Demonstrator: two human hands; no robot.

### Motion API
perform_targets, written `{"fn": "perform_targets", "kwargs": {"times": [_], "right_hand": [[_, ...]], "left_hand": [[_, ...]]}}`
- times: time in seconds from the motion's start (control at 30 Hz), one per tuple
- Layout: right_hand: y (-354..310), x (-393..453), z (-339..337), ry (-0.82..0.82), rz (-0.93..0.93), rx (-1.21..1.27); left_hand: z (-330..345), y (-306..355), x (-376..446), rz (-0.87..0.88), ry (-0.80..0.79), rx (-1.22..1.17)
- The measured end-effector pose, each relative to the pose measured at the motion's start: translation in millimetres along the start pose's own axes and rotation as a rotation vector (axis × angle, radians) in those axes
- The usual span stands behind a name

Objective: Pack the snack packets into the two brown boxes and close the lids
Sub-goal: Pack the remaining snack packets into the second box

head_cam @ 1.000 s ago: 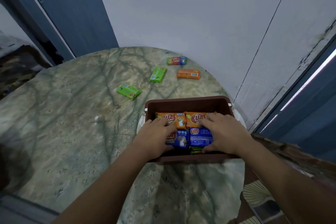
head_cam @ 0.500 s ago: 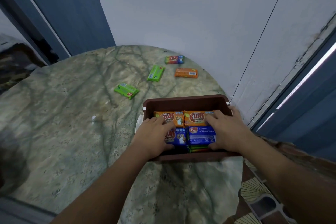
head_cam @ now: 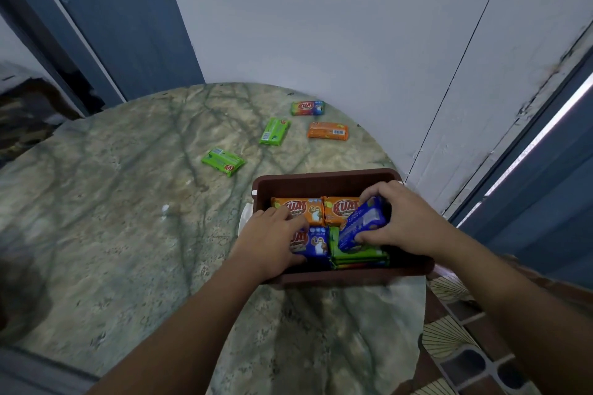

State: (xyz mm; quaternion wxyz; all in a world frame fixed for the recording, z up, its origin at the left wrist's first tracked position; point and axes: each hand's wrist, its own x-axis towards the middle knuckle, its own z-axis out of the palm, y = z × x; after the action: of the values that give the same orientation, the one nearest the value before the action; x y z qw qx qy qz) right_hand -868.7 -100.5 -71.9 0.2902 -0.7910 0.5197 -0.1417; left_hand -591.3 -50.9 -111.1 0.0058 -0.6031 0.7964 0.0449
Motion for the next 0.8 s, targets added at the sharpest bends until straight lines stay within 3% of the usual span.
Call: {"fn": "perform_targets", "kwargs": {"times": [0.17, 0.3, 0.5, 0.8], "right_hand": [[-9.0, -0.9, 12.9, 0.065, -0.069, 0.155], [-13.3, 4.3, 13.8, -0.046, -0.158, -0.042], [-7.8, 10.1, 23.2, -0.219, -0.138, -0.233], [8.2, 12.6, 34.5, -0.183, -0.147, -0.311]], "left_hand": [[-0.2, 0.1, -1.3, 0.005, 0.016, 0.005], [1.4, 0.5, -2.1, 0.001, 0.023, 0.004], [2.4, 0.4, -1.1, 0.0, 0.029, 0.009], [2.7, -0.6, -1.5, 0.005, 0.037, 0.0]]}}
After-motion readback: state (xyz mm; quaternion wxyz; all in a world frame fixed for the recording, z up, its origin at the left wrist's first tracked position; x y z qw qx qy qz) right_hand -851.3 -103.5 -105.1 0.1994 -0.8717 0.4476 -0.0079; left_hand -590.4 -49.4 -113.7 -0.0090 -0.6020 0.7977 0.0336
